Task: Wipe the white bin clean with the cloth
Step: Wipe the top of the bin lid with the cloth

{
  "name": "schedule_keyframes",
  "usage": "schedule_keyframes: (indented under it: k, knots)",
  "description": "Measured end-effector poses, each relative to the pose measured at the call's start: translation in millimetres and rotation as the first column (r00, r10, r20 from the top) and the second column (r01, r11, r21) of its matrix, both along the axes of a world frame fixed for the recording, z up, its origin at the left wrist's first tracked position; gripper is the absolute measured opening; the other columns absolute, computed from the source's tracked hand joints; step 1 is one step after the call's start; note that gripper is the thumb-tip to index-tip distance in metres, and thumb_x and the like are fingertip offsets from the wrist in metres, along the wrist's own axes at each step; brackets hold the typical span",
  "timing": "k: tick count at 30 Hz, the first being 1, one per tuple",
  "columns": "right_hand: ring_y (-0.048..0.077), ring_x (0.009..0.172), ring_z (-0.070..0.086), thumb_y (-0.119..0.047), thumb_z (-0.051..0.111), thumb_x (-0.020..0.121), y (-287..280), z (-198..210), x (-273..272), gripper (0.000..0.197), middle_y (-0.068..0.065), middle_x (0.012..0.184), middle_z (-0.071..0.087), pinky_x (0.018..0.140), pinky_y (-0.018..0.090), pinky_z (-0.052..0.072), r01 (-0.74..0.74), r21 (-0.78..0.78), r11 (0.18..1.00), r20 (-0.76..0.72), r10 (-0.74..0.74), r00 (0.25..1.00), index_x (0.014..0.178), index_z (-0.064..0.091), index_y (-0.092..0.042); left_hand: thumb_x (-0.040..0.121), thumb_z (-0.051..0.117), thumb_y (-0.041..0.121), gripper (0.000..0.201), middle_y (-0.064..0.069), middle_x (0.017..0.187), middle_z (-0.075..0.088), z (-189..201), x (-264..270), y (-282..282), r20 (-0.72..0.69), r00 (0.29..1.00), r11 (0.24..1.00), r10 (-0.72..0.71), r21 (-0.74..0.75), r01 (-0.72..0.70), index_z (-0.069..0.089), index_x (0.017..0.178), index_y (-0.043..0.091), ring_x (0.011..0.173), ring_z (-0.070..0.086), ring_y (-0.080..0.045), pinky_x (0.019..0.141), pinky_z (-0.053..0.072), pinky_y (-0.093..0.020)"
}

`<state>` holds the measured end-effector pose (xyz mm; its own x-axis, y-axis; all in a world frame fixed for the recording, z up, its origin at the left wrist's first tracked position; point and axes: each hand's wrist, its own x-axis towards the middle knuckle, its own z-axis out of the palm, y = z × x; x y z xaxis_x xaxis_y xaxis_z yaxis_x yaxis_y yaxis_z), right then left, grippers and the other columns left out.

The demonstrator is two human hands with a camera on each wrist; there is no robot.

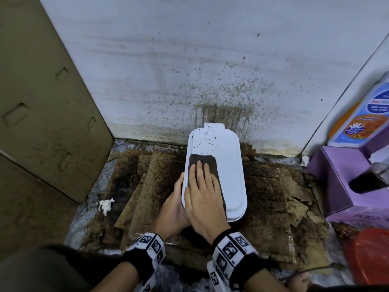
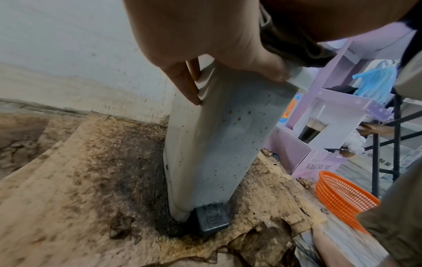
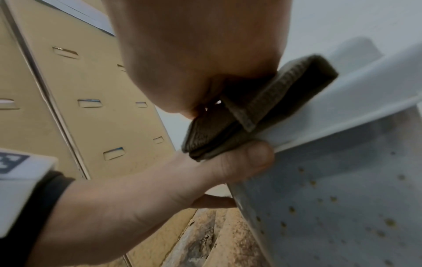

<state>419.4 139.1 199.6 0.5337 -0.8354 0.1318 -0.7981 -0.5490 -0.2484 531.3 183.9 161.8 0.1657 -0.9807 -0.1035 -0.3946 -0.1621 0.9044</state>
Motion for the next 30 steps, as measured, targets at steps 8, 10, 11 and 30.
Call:
schedule_keyframes:
  k: [8, 10, 11, 30]
  knots:
    - [0.001, 0.153, 0.012, -0.027, 0.043, 0.108, -15.9, 24.0, -39.2, 0.049, -0.009, 0.165, 0.023, 0.125, 0.023, 0.012, -0.220, 0.363, 0.906, 0.602, -0.047, 0.797, 0.156, 0.035, -0.021, 0.057, 0.096, 0.056, 0.162, 0.016, 0.168, 0.012, -4.0, 16.2, 4.3, 0.022, 0.976, 0.965, -0.218, 0.153, 0.213, -0.038, 0.148, 0.044, 0.151, 0.024, 0.000, 0.114, 0.036, -0.023]
    - [0.001, 0.144, 0.035, -0.019, 0.047, 0.106, -25.1, 21.2, -56.9, 0.040, -0.009, 0.153, 0.045, 0.122, 0.029, 0.028, -0.133, 0.327, 0.936, 0.696, -0.143, 0.704, 0.145, 0.049, -0.022, 0.057, 0.098, 0.052, 0.167, 0.011, 0.170, 0.004, 0.1, 22.4, 7.9, 0.048, 0.962, 0.947, -0.268, 0.197, 0.254, -0.046, 0.142, 0.043, 0.155, 0.010, -0.005, 0.123, 0.026, -0.035]
    - [0.001, 0.139, 0.041, -0.016, 0.047, 0.105, -30.2, 18.0, -65.8, 0.037, -0.010, 0.146, 0.051, 0.119, 0.031, 0.033, -0.075, 0.312, 0.947, 0.699, -0.175, 0.693, 0.141, 0.052, -0.022, 0.056, 0.098, 0.052, 0.169, 0.010, 0.169, -0.006, 4.6, 25.6, 9.4, 0.061, 0.954, 0.935, -0.295, 0.223, 0.275, -0.049, 0.139, 0.042, 0.155, 0.000, -0.007, 0.126, 0.019, -0.041]
    - [-0.018, 0.144, 0.003, -0.022, 0.032, 0.109, -48.1, -24.6, -89.5, 0.047, -0.018, 0.166, 0.007, 0.120, 0.018, 0.011, -0.024, 0.255, 0.967, 0.543, -0.122, 0.831, 0.156, 0.029, -0.022, 0.106, 0.024, 0.041, 0.063, -0.014, 0.166, 0.030, 36.4, -91.9, -24.8, 0.743, 0.662, 0.993, 0.101, -0.112, -0.026, 0.033, 0.158, 0.006, 0.154, 0.028, -0.028, 0.127, 0.020, -0.044]
